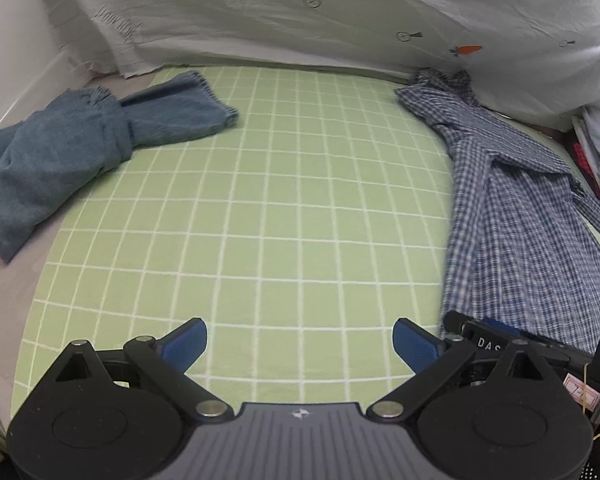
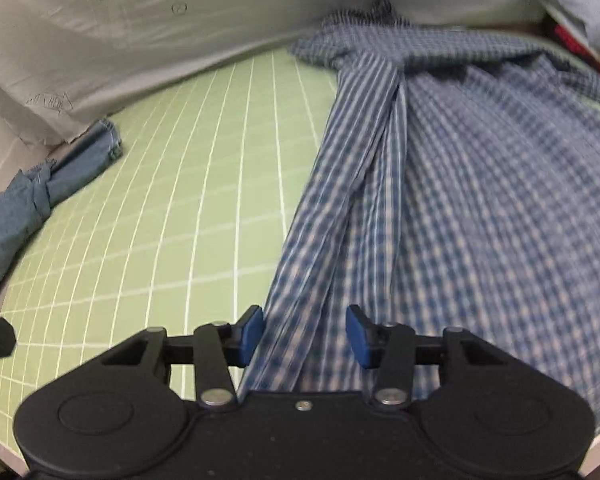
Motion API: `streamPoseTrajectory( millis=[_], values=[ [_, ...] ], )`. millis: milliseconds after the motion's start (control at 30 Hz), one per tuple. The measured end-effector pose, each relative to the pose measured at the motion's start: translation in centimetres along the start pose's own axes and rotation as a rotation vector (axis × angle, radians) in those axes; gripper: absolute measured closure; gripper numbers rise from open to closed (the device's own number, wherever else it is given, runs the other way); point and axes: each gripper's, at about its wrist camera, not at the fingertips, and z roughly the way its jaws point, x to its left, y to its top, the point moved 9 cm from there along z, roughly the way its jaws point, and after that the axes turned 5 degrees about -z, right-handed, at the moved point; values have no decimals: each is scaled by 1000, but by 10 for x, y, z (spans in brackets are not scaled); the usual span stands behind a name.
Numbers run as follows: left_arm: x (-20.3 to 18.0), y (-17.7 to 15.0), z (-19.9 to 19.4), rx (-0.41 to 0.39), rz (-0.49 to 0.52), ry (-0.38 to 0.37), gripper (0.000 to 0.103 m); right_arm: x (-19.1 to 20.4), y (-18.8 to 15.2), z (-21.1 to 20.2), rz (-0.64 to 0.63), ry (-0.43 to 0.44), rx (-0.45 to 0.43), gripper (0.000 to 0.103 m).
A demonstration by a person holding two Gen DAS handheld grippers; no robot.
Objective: Fold clothes
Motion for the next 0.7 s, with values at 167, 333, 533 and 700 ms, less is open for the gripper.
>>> streamPoseTrajectory(
  millis=[167,333,533,700],
  values=[
    [7,2,0,2,-20,2,4,5,1,-5,-18,65,-17,101],
    [-12,18,2,-19,-11,-28,4,7,24,-50,-58,180,-121,101],
    [-55,21,10,-17,31,-80,4,-64,50,-106,49,133,-224,101],
    [-83,18,17,-3,50,-75,4,-145,27,-85,60,-62,-127,101]
  ],
)
